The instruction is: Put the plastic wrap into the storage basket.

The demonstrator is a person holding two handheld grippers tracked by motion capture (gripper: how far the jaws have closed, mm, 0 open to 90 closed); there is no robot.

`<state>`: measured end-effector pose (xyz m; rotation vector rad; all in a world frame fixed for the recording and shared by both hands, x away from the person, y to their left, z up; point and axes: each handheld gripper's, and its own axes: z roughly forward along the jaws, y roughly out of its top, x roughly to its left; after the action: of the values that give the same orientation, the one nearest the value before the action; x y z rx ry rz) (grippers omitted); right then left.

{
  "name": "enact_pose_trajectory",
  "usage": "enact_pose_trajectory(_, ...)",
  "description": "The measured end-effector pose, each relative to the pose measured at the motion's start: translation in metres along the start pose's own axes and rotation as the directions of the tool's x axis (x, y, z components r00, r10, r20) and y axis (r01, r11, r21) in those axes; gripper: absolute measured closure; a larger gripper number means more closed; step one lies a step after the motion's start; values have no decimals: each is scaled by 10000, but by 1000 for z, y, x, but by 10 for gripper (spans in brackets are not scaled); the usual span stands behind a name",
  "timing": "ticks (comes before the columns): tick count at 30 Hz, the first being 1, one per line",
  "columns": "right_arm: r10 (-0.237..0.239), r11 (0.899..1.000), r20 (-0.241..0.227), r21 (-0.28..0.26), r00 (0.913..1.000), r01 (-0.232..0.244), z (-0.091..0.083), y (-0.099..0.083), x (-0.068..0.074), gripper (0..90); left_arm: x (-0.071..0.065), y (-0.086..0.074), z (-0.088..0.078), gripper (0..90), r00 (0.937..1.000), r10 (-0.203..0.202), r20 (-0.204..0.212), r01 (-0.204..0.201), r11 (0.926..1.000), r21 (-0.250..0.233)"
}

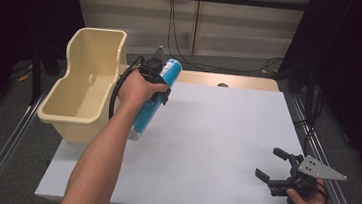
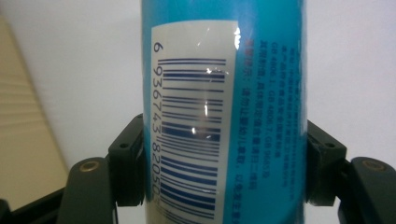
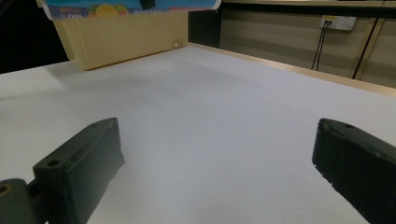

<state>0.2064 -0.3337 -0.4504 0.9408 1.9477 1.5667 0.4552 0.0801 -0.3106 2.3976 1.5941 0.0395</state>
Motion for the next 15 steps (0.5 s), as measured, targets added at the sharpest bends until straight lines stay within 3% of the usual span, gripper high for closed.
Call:
enact_pose_trajectory(5, 3, 10000, 1, -3, 10000, -3, 0, 0, 1, 12, 10, -5, -28, 322, 9994, -345, 9, 345, 9991, -260)
enact_pose_trajectory(15, 8, 10000, -5, 15, 10000, -8, 0, 0, 1, 12, 42, -22, -72, 322, 9949, -881, -498, 853, 9948, -557)
